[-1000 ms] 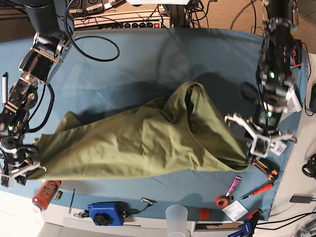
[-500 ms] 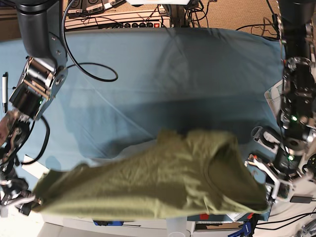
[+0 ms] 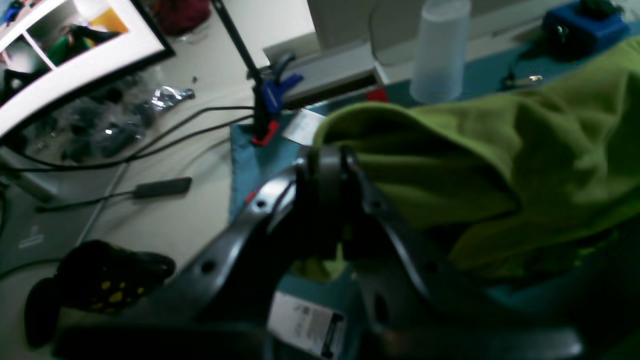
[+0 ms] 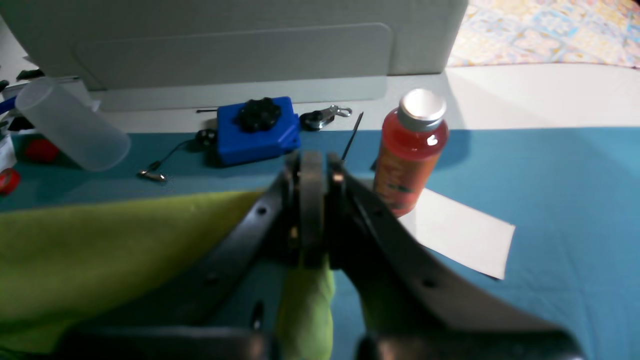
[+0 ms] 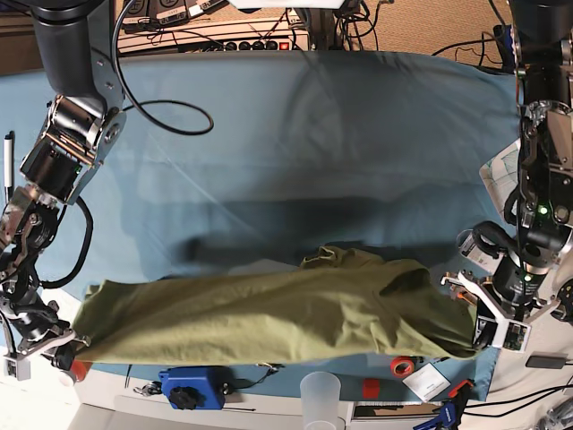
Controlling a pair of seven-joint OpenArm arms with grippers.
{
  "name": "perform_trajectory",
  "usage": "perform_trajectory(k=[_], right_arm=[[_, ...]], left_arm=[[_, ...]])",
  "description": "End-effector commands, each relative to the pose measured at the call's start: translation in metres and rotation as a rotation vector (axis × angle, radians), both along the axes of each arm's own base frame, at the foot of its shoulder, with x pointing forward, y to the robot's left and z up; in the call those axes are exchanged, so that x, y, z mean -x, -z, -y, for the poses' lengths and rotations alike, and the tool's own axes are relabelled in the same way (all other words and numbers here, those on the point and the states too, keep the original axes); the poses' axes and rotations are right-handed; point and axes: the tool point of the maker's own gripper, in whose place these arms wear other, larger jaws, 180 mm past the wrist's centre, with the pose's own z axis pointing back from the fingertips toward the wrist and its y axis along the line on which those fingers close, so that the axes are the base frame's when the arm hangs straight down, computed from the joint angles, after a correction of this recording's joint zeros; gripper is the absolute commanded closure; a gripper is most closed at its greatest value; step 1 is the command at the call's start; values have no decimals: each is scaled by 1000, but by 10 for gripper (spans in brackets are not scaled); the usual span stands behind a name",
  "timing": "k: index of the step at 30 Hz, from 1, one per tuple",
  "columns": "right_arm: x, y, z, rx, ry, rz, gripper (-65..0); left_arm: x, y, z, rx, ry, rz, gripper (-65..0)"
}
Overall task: Layout the t-shirt on the table in an organized manner, then fold the t-shirt properly
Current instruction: 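Lift the stretched t-shirt with both grippers and swing it across the table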
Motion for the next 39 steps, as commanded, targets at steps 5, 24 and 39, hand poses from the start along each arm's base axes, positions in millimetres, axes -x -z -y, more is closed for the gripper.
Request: perform_trajectory(k=[5,24,39], right_arm=[[4,-33,2,17,-8,32,0],[-13,-57,-1,1,-41,167,0],[-19,-171,-1,2,-43,409,0]], left_arm=[[-1,-18,-5,-19,-13,38,0],[-45,-35,-25,28,16,113,0],[-80,-150,-45,76,-26,259,0]])
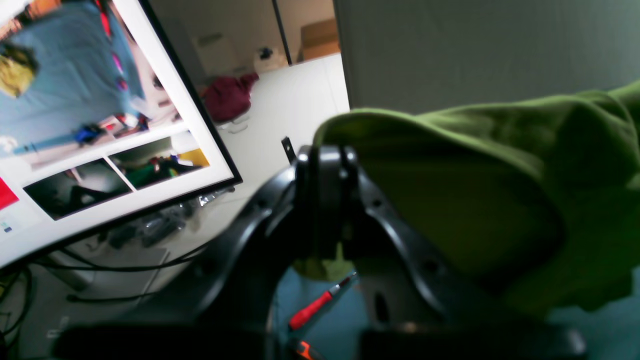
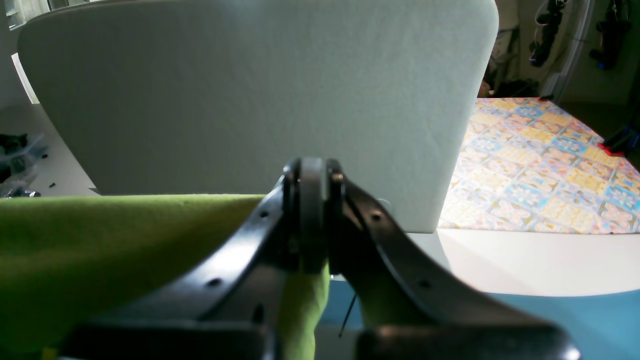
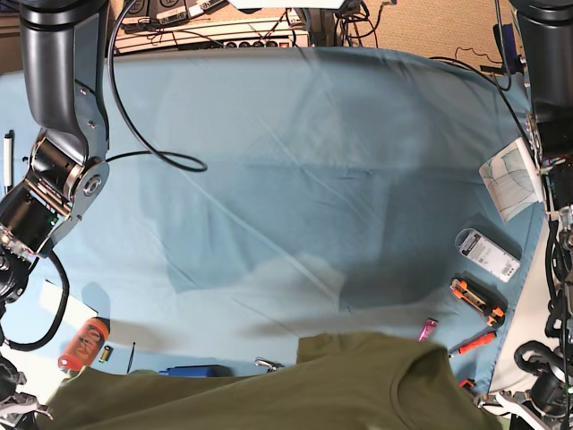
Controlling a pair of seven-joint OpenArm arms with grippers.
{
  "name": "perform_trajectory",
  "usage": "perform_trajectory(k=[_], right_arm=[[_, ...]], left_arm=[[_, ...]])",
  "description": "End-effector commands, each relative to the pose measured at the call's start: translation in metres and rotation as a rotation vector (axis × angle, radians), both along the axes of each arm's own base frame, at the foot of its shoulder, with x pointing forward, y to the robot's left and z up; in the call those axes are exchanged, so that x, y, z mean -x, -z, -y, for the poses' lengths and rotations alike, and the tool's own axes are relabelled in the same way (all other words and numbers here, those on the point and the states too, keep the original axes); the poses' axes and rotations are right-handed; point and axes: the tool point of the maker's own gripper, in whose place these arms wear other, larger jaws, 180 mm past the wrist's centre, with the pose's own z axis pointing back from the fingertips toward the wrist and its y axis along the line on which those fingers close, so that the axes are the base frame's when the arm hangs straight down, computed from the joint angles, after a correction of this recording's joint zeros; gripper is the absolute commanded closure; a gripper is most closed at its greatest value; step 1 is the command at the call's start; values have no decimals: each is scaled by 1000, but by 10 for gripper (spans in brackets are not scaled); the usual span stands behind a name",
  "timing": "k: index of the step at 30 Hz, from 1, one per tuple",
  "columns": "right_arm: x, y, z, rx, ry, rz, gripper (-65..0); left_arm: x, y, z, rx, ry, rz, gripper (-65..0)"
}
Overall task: Layout the t-shirt on the table in an organized manner, then fold the t-shirt properly
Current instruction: 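Lift the stretched t-shirt with both grippers and swing it across the table, then lower the t-shirt onto the table with both grippers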
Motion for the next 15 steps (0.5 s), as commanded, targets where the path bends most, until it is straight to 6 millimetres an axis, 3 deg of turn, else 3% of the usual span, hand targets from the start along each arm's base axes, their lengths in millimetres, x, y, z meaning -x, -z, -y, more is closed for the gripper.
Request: perform_trajectory(k=[1,5,11,15], right_arm=[[6,-30,3,11,1,82,0],[5,-7,-1,38,-23,28,0],[9,62,-5,24,-48,-138,0],[16,95,-13,-18,-91,-214,0]], left_arm=[[3,-23,-7,-4,-15,53,0],[4,5,-3,20,4,-35,0],[18,76,13,37,88,-232,0],[36,117,28,58,152,-345,0]])
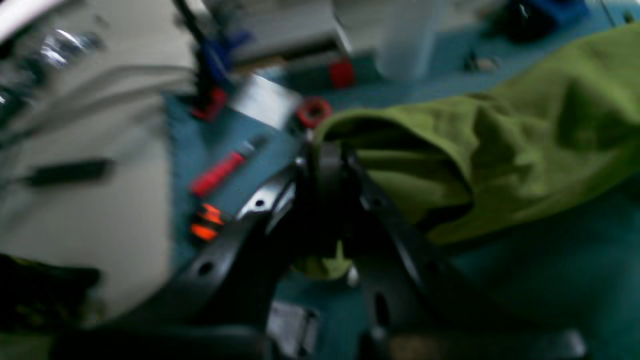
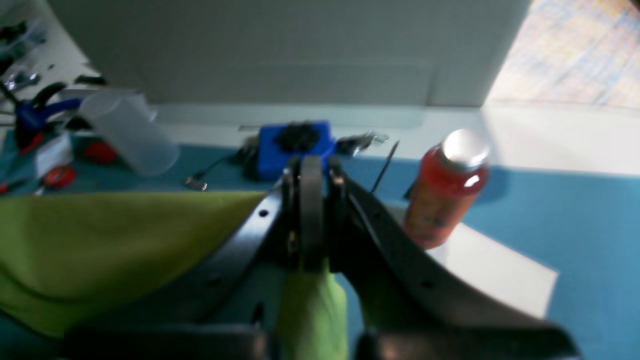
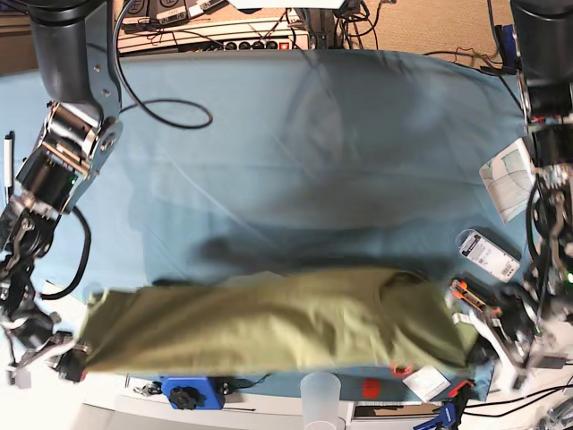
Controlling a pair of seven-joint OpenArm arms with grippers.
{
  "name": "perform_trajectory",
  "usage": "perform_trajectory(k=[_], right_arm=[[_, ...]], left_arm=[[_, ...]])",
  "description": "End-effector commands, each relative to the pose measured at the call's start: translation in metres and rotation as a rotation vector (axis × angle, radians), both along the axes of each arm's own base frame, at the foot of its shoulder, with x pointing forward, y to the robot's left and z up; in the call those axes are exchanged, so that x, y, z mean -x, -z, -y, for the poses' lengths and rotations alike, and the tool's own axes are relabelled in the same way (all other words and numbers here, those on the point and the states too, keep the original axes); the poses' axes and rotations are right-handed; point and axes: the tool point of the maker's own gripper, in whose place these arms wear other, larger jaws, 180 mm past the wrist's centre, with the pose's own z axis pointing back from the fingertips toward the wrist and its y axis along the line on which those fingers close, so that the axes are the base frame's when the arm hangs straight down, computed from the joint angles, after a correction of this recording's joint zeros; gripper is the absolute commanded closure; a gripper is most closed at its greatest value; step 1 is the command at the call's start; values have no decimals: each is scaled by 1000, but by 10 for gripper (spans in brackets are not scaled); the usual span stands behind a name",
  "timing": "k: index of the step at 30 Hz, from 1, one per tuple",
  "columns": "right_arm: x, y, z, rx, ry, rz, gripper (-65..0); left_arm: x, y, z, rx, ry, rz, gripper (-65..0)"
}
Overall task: Layout the t-shirt on the table in an organized manner, then fold the t-shirt properly
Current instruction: 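Lower the t-shirt onto the table with both grippers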
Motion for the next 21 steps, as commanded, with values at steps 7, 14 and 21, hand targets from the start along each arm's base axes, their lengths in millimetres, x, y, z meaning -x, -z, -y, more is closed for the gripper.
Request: perform_trajectory(k=[7,14,21], right_arm=[[14,-13,-16,-9,-96,19,0],[45,17,-20,99,-94,-74,0],[81,66,9,81,-5,-176,0]], left_arm=[[43,10,27,-45,83,25,0],[89,40,59,-82,134,-2,0],[120,93,53,-112,76,-133,0]])
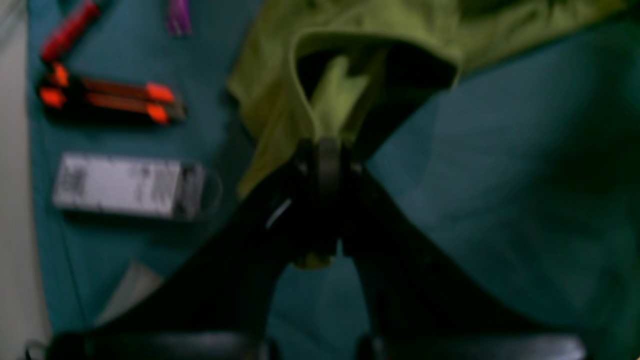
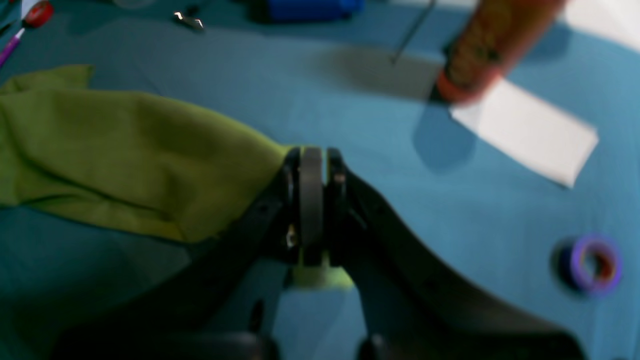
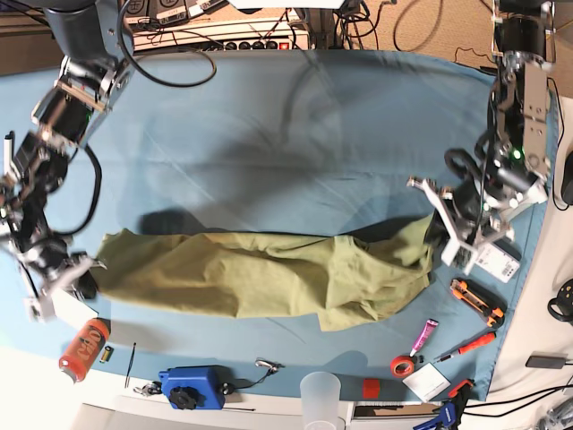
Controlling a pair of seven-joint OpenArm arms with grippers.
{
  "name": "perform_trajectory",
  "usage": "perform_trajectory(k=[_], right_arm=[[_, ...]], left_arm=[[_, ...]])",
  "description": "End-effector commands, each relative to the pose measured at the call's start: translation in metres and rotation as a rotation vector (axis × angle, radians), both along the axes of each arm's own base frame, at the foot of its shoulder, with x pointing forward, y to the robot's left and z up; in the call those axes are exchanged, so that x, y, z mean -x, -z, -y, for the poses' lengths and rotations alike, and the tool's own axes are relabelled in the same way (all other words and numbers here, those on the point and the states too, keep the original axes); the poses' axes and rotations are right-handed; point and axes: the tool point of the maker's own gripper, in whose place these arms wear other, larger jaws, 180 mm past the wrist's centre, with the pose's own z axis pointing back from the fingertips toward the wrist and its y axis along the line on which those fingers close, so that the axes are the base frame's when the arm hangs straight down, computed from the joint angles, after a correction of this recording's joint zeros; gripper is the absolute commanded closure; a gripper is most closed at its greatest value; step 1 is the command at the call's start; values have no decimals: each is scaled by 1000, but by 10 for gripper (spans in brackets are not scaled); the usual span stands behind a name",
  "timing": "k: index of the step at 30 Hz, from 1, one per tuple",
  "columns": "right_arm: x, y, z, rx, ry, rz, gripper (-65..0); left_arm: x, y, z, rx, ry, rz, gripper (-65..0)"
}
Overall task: Layout the t-shirt on the table in an organized manner, then fold the t-shirt properly
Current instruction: 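Lower the t-shirt onto the table with both grippers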
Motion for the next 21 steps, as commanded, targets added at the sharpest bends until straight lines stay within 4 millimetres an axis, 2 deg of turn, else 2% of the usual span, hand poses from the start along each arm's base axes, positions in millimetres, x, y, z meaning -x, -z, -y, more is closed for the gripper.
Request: perform_trajectory(k=[1,5,8,15,21], right_arm=[[-1,-22,14,3,29,71,0],[24,-9,47,-37,133,54,0],[41,6,59,-51,178,15,0],[72,48,62,-41,189,-85,0],[80,58,62,-34,194,-110,0]], left_arm=[[-3,-11,-3,-6,-1,42,0],[12,6,-7,-9,-14,-7,0],[24,14,-9,-3,-25,-36,0],[55,37,2,36,-15,-121,0],[66,47,5,48,-19,-156,0]])
